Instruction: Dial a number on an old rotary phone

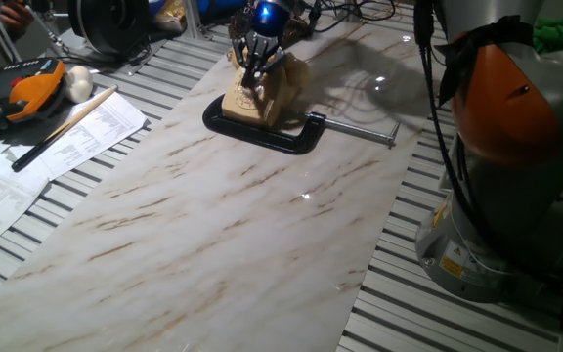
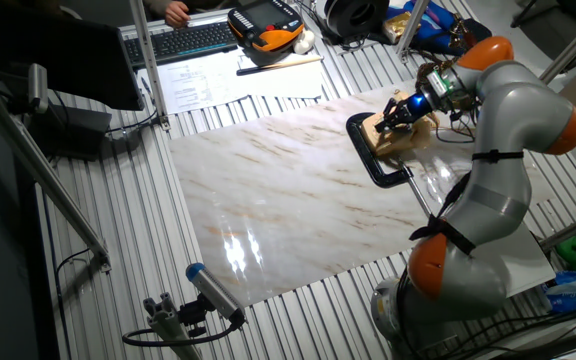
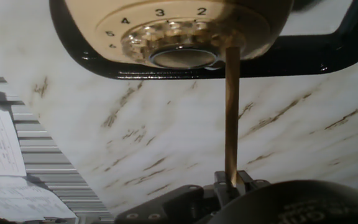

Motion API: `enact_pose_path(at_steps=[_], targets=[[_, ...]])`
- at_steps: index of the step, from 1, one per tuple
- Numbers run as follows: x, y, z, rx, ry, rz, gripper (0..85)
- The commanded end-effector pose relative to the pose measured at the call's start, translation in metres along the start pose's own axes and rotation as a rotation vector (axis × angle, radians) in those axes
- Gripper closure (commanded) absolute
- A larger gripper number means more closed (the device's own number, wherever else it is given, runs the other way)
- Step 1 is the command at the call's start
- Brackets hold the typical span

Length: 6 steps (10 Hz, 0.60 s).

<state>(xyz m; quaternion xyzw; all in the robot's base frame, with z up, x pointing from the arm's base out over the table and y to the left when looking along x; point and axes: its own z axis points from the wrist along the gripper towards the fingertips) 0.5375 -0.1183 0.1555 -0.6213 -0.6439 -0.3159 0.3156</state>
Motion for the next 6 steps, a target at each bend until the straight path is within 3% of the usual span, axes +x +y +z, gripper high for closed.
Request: enact_pose_path(at_steps=[1, 4, 6], targets=[[0.003, 0.002, -0.002, 0.009, -0.011, 0.005, 85.0], [0.018, 0.004, -0.007, 0.011, -0.062, 0.006, 85.0], [0.04, 0.006, -0.004, -0.006, -0.167, -0.006, 85.0]])
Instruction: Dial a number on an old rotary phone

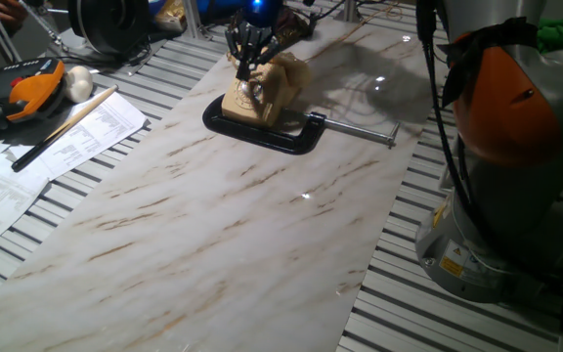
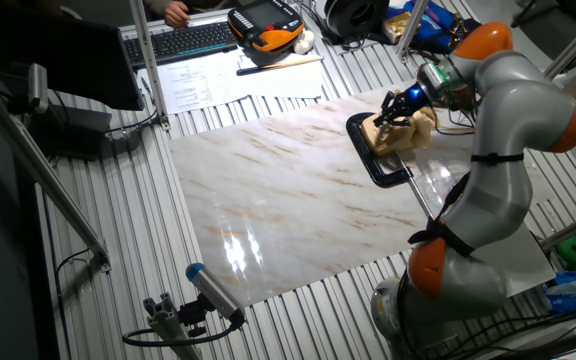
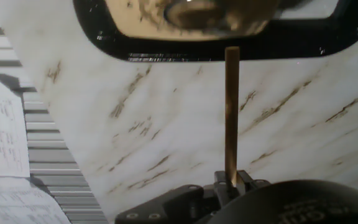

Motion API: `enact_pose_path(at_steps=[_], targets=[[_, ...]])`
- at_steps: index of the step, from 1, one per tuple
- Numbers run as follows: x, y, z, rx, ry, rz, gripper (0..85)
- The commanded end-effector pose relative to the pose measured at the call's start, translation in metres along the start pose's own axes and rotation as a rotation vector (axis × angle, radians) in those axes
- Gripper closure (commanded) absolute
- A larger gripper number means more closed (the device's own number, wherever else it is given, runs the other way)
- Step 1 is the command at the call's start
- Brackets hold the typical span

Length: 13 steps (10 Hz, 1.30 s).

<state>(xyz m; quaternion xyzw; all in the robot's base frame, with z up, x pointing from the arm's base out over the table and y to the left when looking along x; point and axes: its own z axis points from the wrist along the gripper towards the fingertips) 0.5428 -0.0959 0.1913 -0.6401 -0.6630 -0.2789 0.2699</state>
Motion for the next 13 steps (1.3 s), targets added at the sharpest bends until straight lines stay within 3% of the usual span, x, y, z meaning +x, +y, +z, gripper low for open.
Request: enact_pose_path(at_steps=[1, 2, 3, 4, 5, 6, 8, 9, 10, 11, 13], targets=[[0.01, 0.0, -0.001, -0.005, -0.083, 0.0, 85.0], [0.021, 0.002, -0.006, -0.009, -0.106, -0.015, 85.0], [0.029, 0.004, -0.013, -0.012, -0.112, -0.03, 85.0], [0.035, 0.002, -0.017, -0.032, -0.132, -0.056, 85.0], [0.039, -0.001, -0.019, -0.051, -0.173, -0.102, 85.0], [0.04, -0.003, -0.021, -0.049, -0.203, -0.132, 85.0], [0.041, -0.004, -0.024, -0.018, -0.286, -0.217, 85.0], [0.04, -0.003, -0.024, 0.029, -0.336, -0.278, 85.0], [0.039, -0.003, -0.022, 0.046, -0.371, -0.323, 85.0], [0.04, -0.003, -0.021, 0.049, -0.399, -0.344, 85.0], [0.036, -0.001, -0.018, 0.04, -0.424, -0.352, 85.0]])
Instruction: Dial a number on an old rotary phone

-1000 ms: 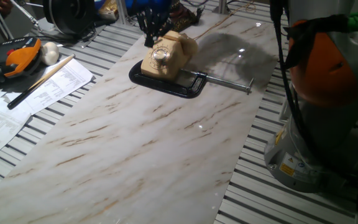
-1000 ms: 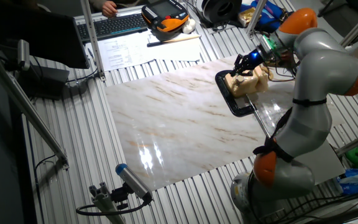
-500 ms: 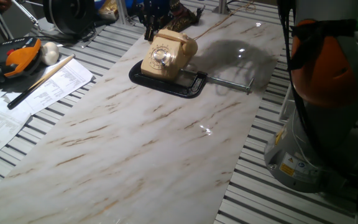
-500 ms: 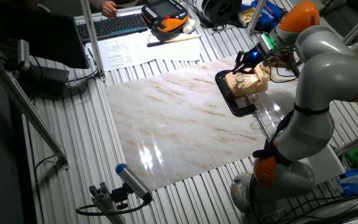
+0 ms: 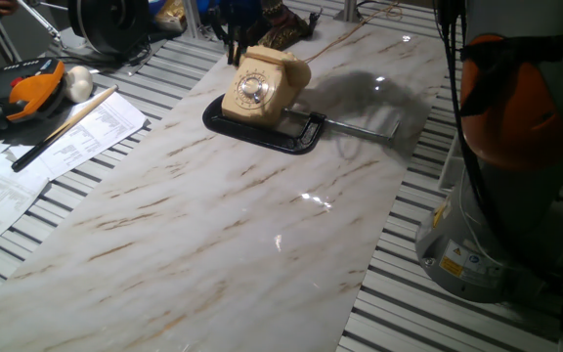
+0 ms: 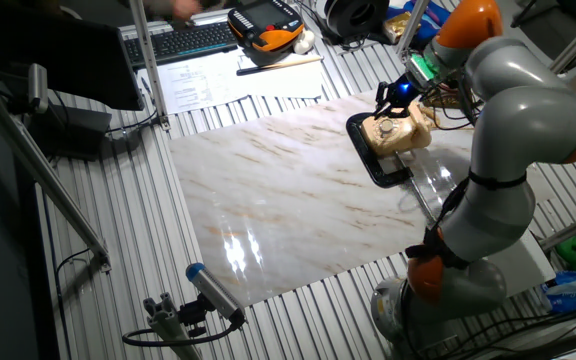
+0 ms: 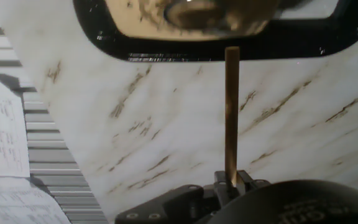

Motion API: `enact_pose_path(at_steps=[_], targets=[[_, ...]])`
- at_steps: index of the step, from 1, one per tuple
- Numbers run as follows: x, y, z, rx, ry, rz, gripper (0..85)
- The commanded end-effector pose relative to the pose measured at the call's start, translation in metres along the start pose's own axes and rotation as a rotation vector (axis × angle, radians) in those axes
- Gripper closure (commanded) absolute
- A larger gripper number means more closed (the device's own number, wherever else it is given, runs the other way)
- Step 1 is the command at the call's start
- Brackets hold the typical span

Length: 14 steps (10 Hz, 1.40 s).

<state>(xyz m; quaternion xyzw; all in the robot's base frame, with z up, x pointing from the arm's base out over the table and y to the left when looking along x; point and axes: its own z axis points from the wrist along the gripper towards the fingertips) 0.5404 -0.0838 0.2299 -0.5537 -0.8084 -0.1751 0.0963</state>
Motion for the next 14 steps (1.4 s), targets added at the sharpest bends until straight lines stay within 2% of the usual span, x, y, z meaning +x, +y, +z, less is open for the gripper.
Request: enact_pose_path(at_steps=[1, 2, 3, 4, 6, 7, 8, 10, 11, 13, 14], targets=[[0.0, -0.001, -0.001, 0.017, -0.055, -0.029, 85.0], [0.001, -0.001, -0.002, 0.032, -0.083, -0.067, 85.0], [0.001, -0.001, -0.003, 0.033, -0.051, -0.092, 85.0], [0.003, 0.0, -0.004, 0.039, -0.068, -0.123, 85.0], [0.004, 0.0, -0.001, 0.018, -0.092, -0.159, 85.0], [0.004, 0.0, -0.002, 0.026, -0.103, -0.178, 85.0], [0.004, 0.0, -0.002, 0.025, -0.101, -0.193, 85.0], [0.003, 0.0, -0.003, 0.008, -0.079, -0.229, 85.0], [0.002, 0.0, -0.004, -0.004, -0.084, -0.246, 85.0], [-0.004, -0.001, -0.009, -0.004, -0.065, -0.258, 85.0], [-0.005, -0.004, -0.013, -0.002, -0.065, -0.26, 85.0]])
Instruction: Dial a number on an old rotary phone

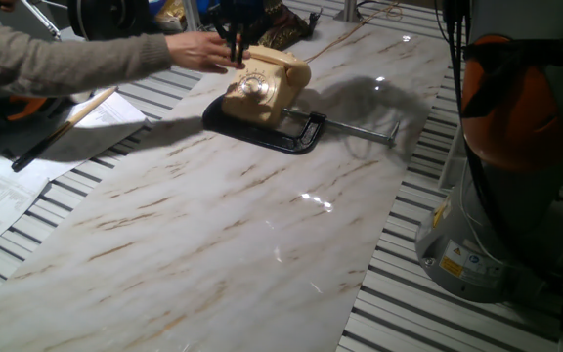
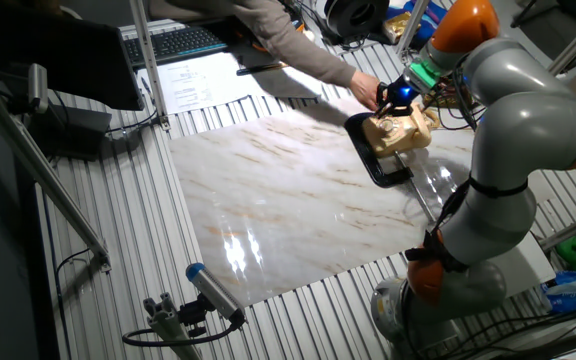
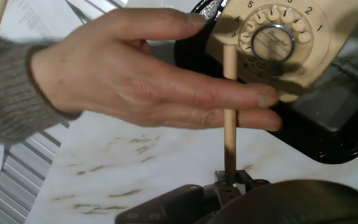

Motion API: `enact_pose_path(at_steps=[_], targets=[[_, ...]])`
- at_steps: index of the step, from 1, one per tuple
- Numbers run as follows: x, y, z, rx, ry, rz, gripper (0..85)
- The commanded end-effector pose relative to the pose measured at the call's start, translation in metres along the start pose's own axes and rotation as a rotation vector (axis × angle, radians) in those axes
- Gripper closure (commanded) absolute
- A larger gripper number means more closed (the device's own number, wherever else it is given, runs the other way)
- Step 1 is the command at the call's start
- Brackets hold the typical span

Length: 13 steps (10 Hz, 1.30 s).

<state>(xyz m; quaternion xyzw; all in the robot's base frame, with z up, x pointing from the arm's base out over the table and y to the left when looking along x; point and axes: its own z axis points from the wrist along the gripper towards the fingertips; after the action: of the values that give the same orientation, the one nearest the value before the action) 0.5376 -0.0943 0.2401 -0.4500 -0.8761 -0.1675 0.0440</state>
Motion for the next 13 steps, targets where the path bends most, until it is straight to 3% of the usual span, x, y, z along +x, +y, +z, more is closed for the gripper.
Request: enact_pose_path(at_steps=[1, 4, 13], targets=[[0.0008, -0.0001, -0.0021, -0.001, -0.006, -0.002, 85.0], [0.0042, -0.0014, -0.0051, 0.004, 0.003, -0.003, 85.0], [-0.0002, -0.0096, -0.0111, 0.012, 0.039, 0.009, 85.0]])
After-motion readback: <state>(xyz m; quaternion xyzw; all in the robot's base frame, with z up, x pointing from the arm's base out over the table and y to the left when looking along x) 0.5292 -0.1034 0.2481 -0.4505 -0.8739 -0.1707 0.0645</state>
